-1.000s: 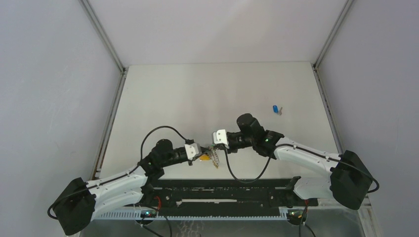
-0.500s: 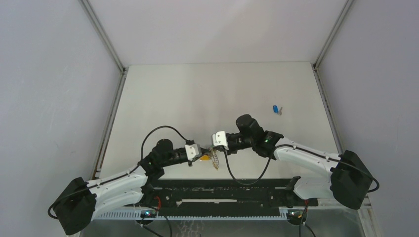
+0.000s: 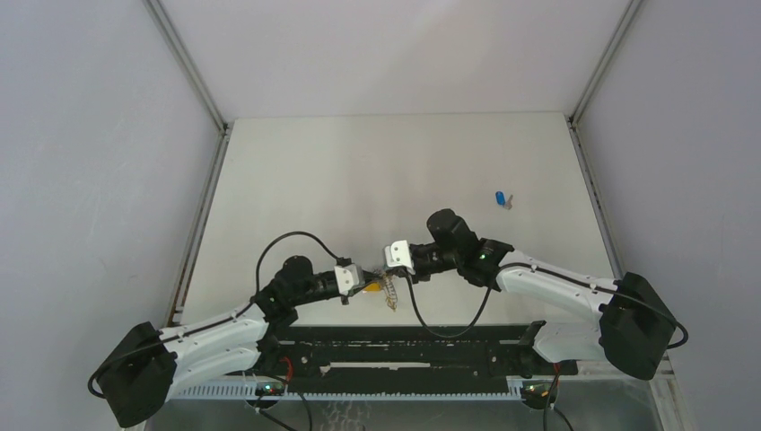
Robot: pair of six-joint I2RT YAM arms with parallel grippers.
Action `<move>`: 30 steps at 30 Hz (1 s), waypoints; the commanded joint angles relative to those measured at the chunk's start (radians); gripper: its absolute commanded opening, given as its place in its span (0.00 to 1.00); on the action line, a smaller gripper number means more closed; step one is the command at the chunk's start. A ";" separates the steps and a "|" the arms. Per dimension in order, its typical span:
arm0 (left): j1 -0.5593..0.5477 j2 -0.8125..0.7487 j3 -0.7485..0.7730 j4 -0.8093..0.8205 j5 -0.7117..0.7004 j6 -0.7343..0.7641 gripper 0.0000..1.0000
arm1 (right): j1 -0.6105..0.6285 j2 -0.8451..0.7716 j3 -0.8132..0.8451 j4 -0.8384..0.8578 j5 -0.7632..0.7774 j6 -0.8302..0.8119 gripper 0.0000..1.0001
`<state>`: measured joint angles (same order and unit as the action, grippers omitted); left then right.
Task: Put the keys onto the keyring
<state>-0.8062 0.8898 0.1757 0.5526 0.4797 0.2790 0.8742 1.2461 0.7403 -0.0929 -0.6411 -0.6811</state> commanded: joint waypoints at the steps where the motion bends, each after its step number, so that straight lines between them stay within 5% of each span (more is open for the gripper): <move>1: -0.008 -0.016 -0.004 0.136 0.046 -0.021 0.00 | 0.020 0.006 0.010 0.061 -0.038 -0.004 0.00; 24: -0.010 0.016 -0.003 0.180 0.058 -0.045 0.00 | 0.036 0.011 0.010 0.132 -0.061 0.026 0.00; 30: -0.008 -0.007 -0.019 0.177 0.020 -0.042 0.00 | 0.015 -0.041 0.014 0.080 -0.054 0.061 0.14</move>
<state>-0.8085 0.9081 0.1757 0.5972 0.4843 0.2455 0.8860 1.2564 0.7403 -0.0582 -0.6456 -0.6582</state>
